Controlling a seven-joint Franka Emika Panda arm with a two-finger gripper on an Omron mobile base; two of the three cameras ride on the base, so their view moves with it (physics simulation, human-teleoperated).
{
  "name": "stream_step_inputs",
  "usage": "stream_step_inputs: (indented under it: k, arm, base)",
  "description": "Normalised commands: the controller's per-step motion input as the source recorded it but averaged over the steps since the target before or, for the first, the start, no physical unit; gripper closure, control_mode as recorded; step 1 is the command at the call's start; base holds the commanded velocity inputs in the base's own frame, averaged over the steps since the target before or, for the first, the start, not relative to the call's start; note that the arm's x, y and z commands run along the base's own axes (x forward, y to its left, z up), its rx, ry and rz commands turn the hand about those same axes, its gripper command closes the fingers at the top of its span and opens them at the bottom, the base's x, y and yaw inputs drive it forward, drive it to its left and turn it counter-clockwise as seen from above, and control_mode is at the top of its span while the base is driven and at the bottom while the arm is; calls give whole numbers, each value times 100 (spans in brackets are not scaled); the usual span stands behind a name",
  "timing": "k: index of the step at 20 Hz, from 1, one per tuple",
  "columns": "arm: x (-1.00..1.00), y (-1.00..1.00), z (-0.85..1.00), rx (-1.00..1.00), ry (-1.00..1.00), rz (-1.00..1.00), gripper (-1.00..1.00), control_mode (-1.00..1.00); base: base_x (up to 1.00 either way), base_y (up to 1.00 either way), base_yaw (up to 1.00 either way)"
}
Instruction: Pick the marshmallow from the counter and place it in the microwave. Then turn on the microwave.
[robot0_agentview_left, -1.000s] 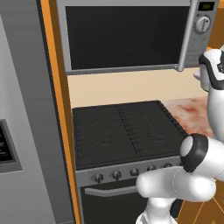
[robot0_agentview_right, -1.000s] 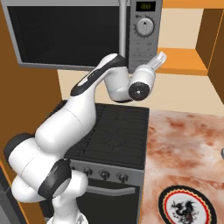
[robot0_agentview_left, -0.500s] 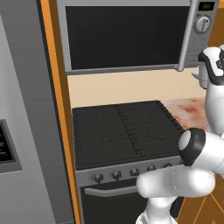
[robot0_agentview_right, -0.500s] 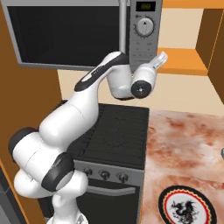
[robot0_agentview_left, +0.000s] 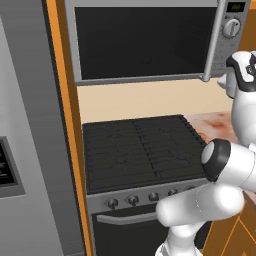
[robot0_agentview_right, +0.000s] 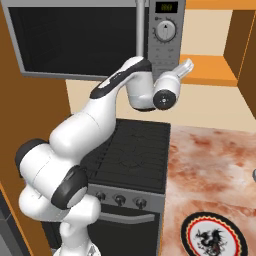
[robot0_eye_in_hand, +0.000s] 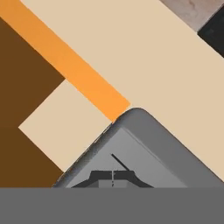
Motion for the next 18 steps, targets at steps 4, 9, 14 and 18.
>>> stream_step_inputs:
  k: [4, 9, 14, 18]
  arm:
    - [17, -8, -6, 4, 0, 1, 100, -100]
    - [16, -7, -3, 4, 0, 1, 100, -100]
    - [4, -5, -1, 3, 0, 1, 100, -100]
    - [-33, -3, 0, 0, -2, 0, 100, -100]
  base:
    - [0, 0, 0]
    - [0, 0, 0]
    - [0, 0, 0]
    - [0, 0, 0]
